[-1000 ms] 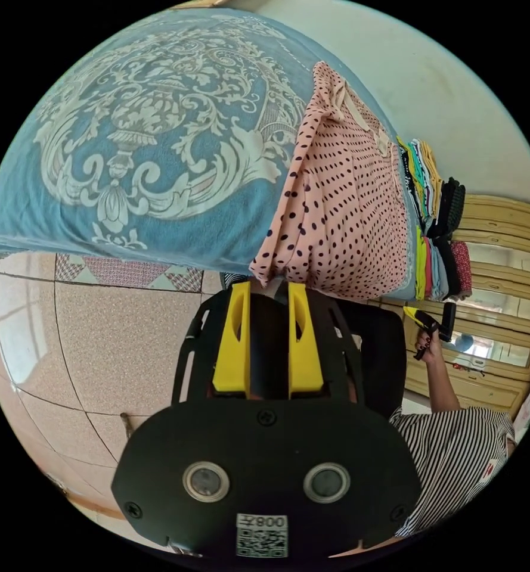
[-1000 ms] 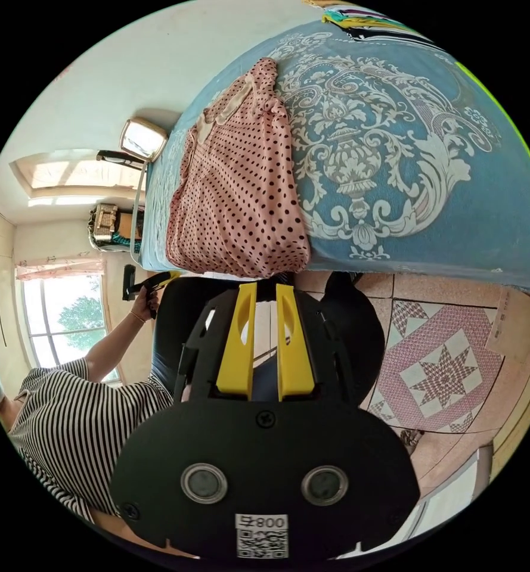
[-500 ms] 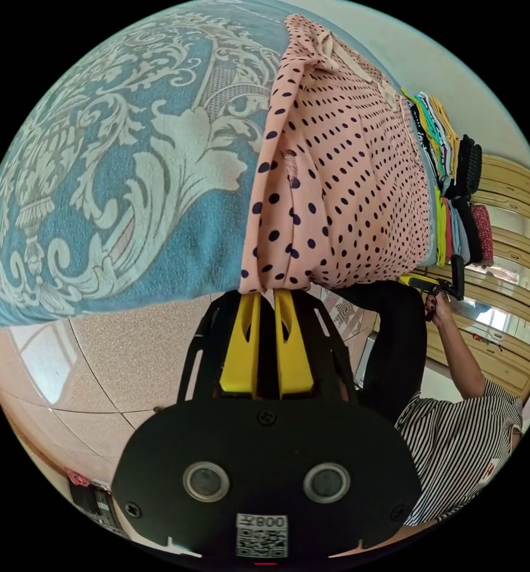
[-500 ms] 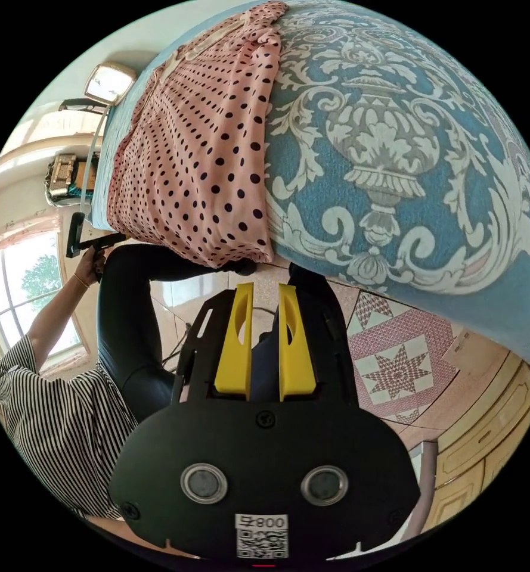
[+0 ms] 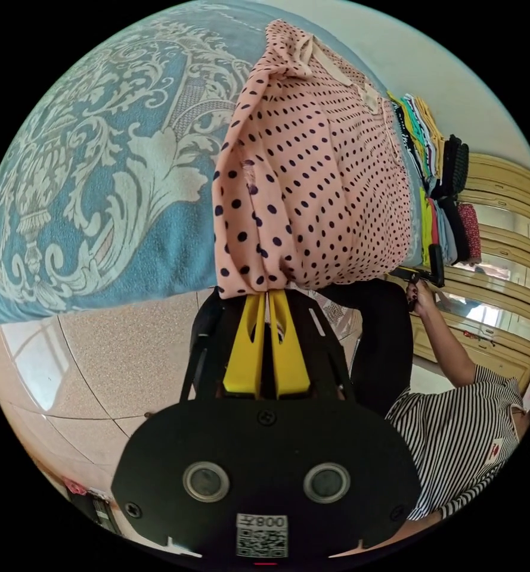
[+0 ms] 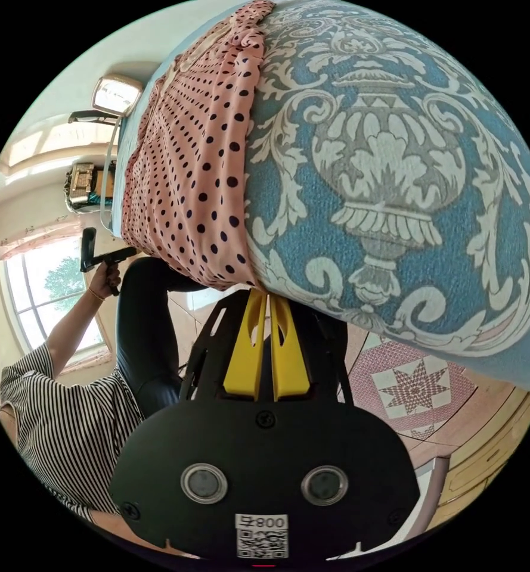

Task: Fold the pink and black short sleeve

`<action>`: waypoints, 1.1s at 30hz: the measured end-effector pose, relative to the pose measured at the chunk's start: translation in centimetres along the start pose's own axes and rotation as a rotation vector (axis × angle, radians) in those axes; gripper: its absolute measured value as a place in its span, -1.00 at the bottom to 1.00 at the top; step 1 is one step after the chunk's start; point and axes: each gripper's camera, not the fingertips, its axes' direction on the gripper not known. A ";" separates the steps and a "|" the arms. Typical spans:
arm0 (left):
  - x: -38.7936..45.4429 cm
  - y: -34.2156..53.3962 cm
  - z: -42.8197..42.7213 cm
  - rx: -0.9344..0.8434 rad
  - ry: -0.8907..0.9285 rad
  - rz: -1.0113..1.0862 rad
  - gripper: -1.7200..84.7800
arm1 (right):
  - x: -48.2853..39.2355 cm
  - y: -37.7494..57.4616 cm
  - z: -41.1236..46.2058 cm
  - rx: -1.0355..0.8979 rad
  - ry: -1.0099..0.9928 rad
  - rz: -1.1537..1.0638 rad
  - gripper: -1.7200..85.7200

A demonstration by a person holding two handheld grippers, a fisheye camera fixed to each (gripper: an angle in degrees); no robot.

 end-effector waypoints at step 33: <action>-12.1 12.9 1.4 0.343 0.545 -0.142 -0.93 | 9.5 11.0 -5.1 0.289 -0.463 0.095 -0.86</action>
